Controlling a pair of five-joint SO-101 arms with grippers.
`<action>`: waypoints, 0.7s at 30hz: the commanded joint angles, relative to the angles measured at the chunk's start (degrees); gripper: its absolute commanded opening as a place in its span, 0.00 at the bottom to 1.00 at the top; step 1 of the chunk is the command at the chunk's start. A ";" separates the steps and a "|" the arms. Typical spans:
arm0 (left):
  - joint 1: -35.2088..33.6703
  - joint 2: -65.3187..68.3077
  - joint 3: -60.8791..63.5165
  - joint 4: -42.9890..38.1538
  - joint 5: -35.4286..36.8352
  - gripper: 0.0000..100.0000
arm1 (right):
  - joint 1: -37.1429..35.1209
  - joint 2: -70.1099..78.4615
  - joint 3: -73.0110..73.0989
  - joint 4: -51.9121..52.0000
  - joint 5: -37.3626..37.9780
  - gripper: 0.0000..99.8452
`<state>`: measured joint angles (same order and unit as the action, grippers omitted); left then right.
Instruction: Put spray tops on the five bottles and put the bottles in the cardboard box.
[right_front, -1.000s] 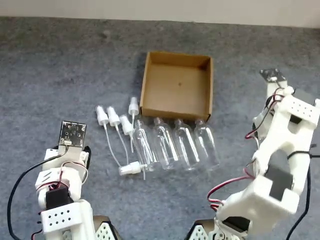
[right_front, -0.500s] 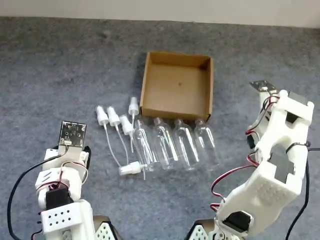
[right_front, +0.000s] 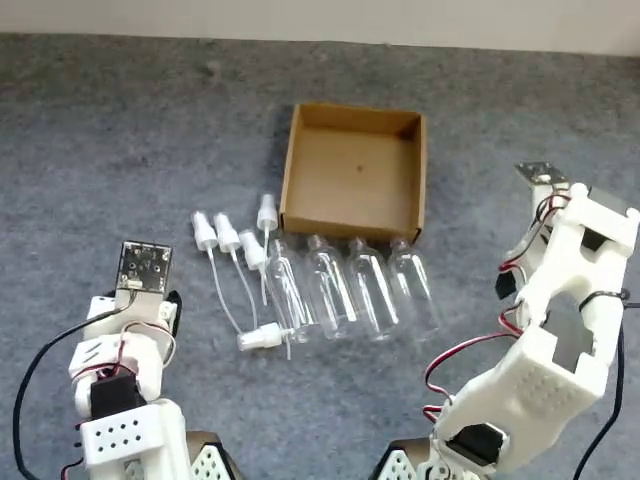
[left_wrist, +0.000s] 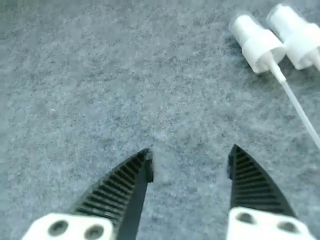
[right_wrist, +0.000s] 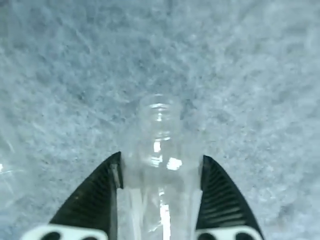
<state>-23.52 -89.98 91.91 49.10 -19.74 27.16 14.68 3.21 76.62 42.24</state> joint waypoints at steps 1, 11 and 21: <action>1.98 0.22 -13.93 11.25 -0.53 0.20 | 1.45 -8.22 -1.71 0.66 -0.62 0.02; 14.90 32.40 -48.57 29.63 3.16 0.19 | 3.12 -20.53 10.86 -5.05 -0.26 0.02; 15.69 79.60 -74.15 21.10 20.92 0.18 | 2.77 -27.82 25.45 -12.35 1.41 0.02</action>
<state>-8.75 -21.58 25.19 73.71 -3.56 30.15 -9.76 28.97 65.63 42.24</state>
